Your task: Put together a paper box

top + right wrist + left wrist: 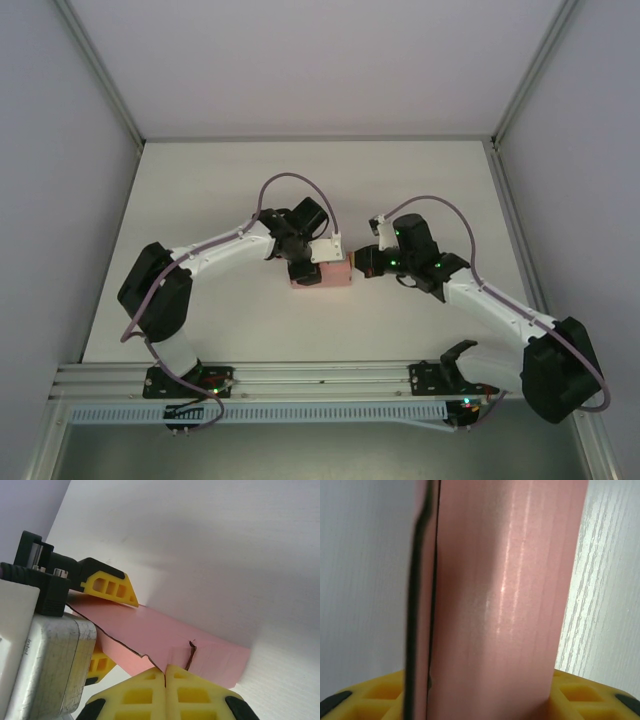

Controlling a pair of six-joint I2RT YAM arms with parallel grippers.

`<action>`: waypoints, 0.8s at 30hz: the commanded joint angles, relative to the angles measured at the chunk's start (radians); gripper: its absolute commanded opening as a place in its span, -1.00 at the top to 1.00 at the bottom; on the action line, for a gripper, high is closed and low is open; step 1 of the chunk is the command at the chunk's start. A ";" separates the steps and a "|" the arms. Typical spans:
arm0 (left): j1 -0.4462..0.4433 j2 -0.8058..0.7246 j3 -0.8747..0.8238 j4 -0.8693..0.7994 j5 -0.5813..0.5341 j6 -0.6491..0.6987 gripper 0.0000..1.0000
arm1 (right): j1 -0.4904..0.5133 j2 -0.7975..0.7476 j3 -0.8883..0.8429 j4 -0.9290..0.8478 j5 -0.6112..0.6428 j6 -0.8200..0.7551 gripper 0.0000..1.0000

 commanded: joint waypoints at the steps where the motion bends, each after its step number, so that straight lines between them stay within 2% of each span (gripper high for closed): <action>1: 0.008 -0.012 -0.005 0.016 0.002 -0.040 0.02 | 0.048 -0.041 -0.039 0.060 0.082 0.117 1.00; 4: 0.008 -0.006 0.002 0.016 0.006 -0.044 0.02 | 0.066 -0.052 -0.071 0.168 0.063 0.222 1.00; 10: 0.006 -0.007 0.000 0.009 0.009 -0.039 0.02 | 0.065 -0.036 -0.060 0.048 0.156 0.221 1.00; 15: 0.006 -0.018 -0.011 0.012 0.009 -0.035 0.01 | 0.066 -0.035 -0.089 0.008 0.171 0.085 1.00; 20: 0.006 -0.029 -0.015 0.016 0.007 -0.036 0.01 | 0.067 -0.087 -0.172 0.072 0.145 -0.079 1.00; 23: 0.006 -0.034 -0.010 0.014 0.009 -0.043 0.01 | 0.068 -0.094 -0.193 0.102 0.145 -0.092 1.00; 24: 0.006 -0.036 -0.008 0.015 0.009 -0.045 -0.05 | 0.069 -0.095 -0.192 0.102 0.155 -0.085 1.00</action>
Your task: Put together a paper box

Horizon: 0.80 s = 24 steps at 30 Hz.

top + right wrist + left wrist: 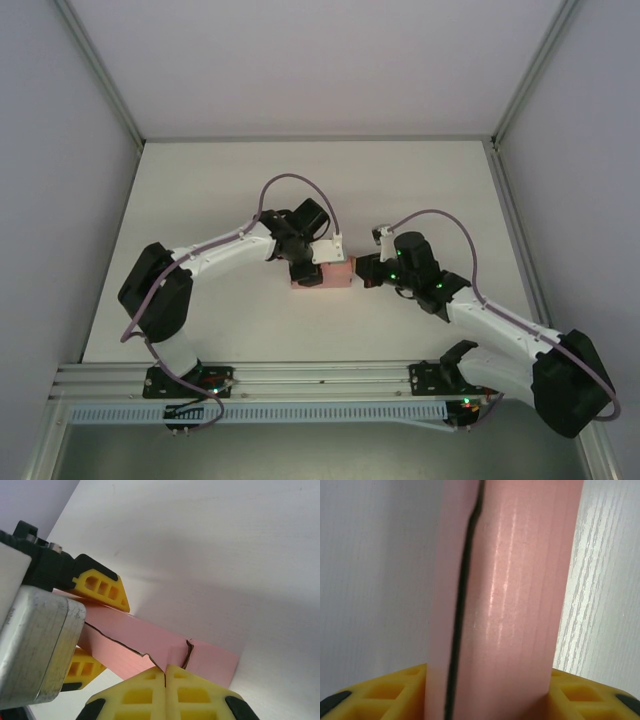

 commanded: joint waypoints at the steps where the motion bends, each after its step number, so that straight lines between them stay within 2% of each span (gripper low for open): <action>1: 0.014 -0.041 -0.004 0.006 0.007 -0.040 -0.11 | 0.006 -0.002 -0.033 -0.060 0.030 -0.055 1.00; 5: 0.014 -0.064 -0.002 0.012 0.007 -0.050 -0.34 | 0.021 -0.009 0.001 -0.068 0.067 -0.028 1.00; 7: 0.014 -0.076 -0.002 0.014 0.008 -0.055 -0.51 | 0.044 -0.009 0.018 -0.080 0.108 -0.022 1.00; 11: 0.014 -0.103 -0.005 0.017 0.012 -0.077 -0.72 | 0.095 0.008 0.044 -0.089 0.154 -0.016 1.00; 12: 0.013 -0.113 -0.008 0.017 0.013 -0.087 -0.80 | 0.117 0.014 0.055 -0.100 0.179 -0.015 1.00; 13: 0.013 -0.122 -0.011 0.017 0.007 -0.101 -0.99 | 0.132 0.017 0.065 -0.118 0.208 -0.013 1.00; 16: 0.013 -0.168 -0.027 0.029 -0.067 -0.189 -0.99 | 0.158 0.032 0.091 -0.164 0.280 0.012 1.00; 20: 0.019 -0.257 -0.068 0.036 -0.268 -0.451 -0.99 | 0.177 0.051 0.130 -0.234 0.350 0.057 1.00; 22: 0.029 -0.318 -0.111 0.031 -0.274 -0.588 -0.99 | 0.190 0.052 0.143 -0.242 0.363 0.059 1.00; 24: 0.028 -0.387 -0.174 0.031 -0.251 -0.664 -1.00 | 0.200 0.058 0.160 -0.246 0.371 0.064 1.00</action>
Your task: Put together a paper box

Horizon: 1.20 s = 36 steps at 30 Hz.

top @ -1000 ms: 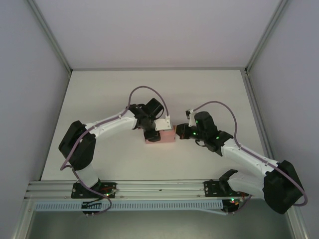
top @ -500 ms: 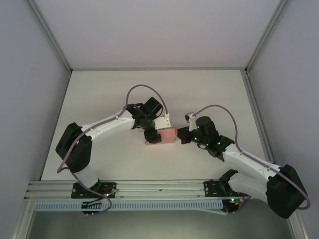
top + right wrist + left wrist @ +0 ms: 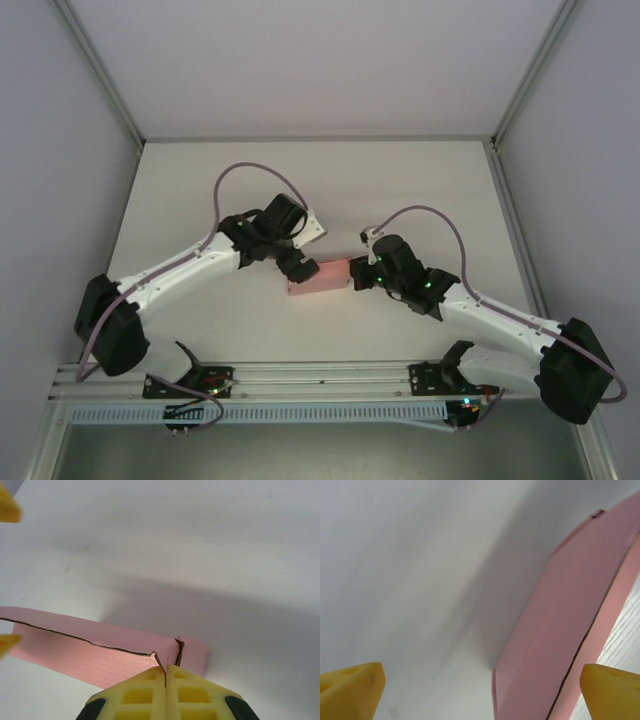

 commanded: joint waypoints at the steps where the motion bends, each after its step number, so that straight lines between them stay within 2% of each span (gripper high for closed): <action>1: 0.007 -0.110 -0.088 -0.004 -0.047 -0.231 -0.99 | 0.017 0.020 0.045 -0.076 0.069 0.029 1.00; 3: 0.012 -0.162 -0.139 0.013 -0.046 -0.225 -0.95 | 0.019 0.044 0.066 -0.099 0.065 0.035 1.00; 7: 0.020 -0.180 -0.165 0.031 0.001 -0.226 -0.41 | 0.019 0.082 0.103 -0.131 0.050 0.055 1.00; 10: 0.019 -0.167 -0.166 0.029 0.012 -0.221 -0.21 | 0.019 0.087 0.115 -0.134 0.049 0.063 1.00; 19: 0.020 -0.120 -0.157 0.007 0.047 -0.195 0.13 | 0.020 0.106 0.134 -0.159 0.036 0.072 1.00; 23: 0.021 -0.104 -0.147 0.001 0.034 -0.202 0.49 | 0.019 0.104 0.132 -0.158 0.031 0.073 1.00; 30: 0.021 -0.078 -0.122 -0.014 0.055 -0.250 0.88 | 0.019 0.107 0.119 -0.144 0.029 0.083 1.00; 31: 0.021 -0.074 -0.117 -0.012 0.062 -0.272 1.00 | 0.021 0.108 0.112 -0.134 0.028 0.090 1.00; 36: 0.021 -0.076 -0.098 -0.001 0.083 -0.467 1.00 | 0.047 0.118 0.093 -0.101 0.055 0.132 1.00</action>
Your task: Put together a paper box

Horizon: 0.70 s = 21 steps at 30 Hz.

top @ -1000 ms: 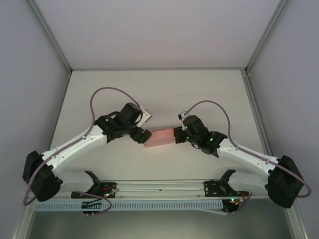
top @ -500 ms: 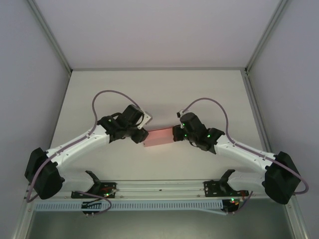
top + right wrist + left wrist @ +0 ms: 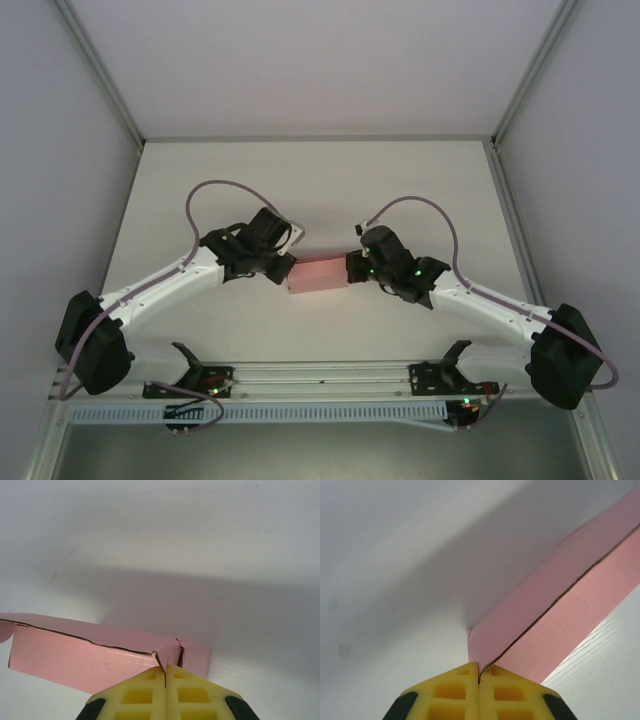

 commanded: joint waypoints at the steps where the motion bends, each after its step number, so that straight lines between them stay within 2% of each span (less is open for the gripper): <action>1: 0.002 0.004 0.038 -0.012 0.066 -0.193 1.00 | 0.037 0.023 -0.019 -0.015 0.031 0.054 1.00; 4: 0.004 -0.028 0.010 0.017 0.080 -0.326 1.00 | 0.068 0.022 -0.019 -0.007 0.055 0.084 1.00; 12: 0.045 -0.077 -0.024 0.069 0.109 -0.501 1.00 | 0.102 0.038 -0.041 0.013 0.069 0.149 1.00; 15: 0.052 -0.068 -0.033 0.068 0.134 -0.529 1.00 | 0.113 0.031 -0.047 0.023 0.083 0.164 1.00; 21: 0.087 -0.080 -0.071 0.126 0.263 -0.566 1.00 | 0.140 0.059 -0.029 -0.018 0.127 0.160 1.00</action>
